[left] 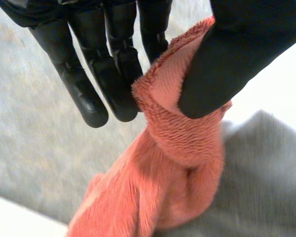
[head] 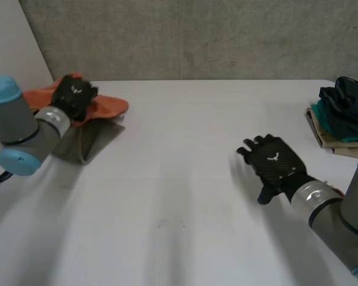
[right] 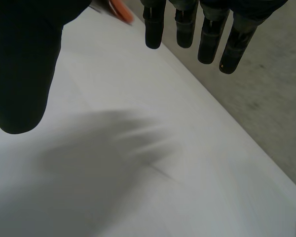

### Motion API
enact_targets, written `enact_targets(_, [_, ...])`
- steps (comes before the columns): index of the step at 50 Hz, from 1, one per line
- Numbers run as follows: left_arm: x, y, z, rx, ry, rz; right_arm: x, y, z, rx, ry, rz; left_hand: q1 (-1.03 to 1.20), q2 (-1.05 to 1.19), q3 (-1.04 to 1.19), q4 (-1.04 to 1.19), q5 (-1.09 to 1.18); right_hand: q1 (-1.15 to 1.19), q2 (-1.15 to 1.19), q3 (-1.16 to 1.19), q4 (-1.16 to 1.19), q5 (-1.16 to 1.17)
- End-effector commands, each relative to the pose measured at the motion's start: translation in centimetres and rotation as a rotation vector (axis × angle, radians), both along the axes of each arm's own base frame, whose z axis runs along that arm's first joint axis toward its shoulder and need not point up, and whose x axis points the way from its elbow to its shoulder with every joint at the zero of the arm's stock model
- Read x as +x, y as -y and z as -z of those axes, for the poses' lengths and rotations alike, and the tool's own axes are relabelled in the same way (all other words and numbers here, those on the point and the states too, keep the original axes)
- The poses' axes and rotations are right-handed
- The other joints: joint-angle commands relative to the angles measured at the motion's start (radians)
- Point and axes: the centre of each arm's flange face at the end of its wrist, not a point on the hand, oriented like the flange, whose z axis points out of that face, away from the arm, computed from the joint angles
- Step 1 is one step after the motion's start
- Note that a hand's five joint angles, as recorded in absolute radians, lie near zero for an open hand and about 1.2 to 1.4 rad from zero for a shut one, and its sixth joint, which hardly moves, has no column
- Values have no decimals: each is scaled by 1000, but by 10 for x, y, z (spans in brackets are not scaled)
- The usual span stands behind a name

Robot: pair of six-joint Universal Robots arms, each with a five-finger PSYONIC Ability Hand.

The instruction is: Fold the laundry.

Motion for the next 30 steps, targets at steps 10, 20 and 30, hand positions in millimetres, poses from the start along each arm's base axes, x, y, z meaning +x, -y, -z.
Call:
enact_targets(10, [-163, -234, -61, 367, -595, 523, -44, 43, -27, -78, 41, 284, 337, 211, 211, 201, 259, -27, -45, -38, -58, -67])
enact_targets(20, [-173, -223, -34, 328, -565, 505, -44, 44, -28, -58, 69, 285, -885, -1011, -1011, -1021, -963, -27, -45, -38, -58, -67])
enact_targets(30, [-104, -198, -34, 394, -444, 280, -33, 29, -34, 34, 69, 162, -885, -1011, -1011, -1021, -963, -27, -45, -38, -58, -67])
